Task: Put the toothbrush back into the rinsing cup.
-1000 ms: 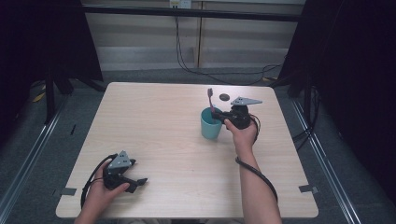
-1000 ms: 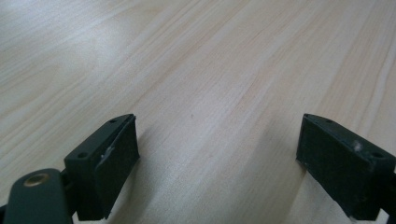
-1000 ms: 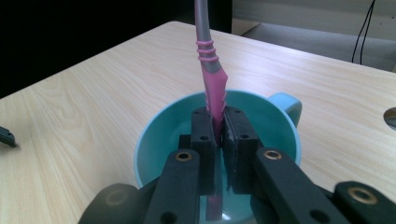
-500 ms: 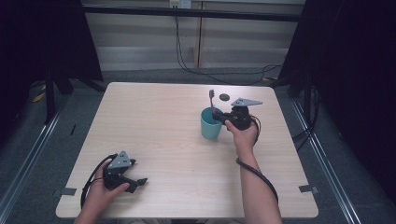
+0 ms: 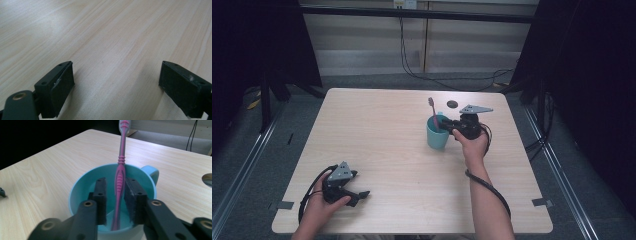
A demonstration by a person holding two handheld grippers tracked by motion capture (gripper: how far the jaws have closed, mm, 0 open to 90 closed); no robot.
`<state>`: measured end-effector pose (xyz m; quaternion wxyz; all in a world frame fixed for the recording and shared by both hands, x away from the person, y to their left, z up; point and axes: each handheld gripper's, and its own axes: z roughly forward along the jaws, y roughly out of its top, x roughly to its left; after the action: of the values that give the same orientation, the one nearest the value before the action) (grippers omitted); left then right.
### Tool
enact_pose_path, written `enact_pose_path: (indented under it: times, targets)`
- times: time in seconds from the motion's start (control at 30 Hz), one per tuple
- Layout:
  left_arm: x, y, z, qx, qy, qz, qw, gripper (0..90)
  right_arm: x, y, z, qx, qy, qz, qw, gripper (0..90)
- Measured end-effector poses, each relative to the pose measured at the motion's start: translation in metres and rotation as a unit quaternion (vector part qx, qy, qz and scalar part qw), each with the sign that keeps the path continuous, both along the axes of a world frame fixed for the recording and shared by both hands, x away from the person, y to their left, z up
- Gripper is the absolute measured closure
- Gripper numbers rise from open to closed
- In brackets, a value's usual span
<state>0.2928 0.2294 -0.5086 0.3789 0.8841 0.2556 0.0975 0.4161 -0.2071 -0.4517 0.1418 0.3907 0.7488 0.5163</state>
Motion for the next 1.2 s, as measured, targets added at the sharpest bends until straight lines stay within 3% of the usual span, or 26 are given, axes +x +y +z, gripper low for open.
enact_pose_path:
  times: [0.23,0.47,1.2]
  targets:
    - [0.0,0.0,0.0,0.0,0.0,0.0,1.0,12.4,-0.002,-0.001,0.004,0.007,-0.002,-0.006,1.0,54.2]
    - [0.0,0.0,0.0,-0.001,0.001,0.0,1.0,12.4,-0.006,-0.002,0.013,0.006,-0.009,-0.008,0.9999,44.2]
    - [0.0,0.0,0.0,-0.003,0.002,0.001,1.0,12.2,-0.018,-0.006,0.024,-0.02,0.003,-0.004,0.9998,22.8]
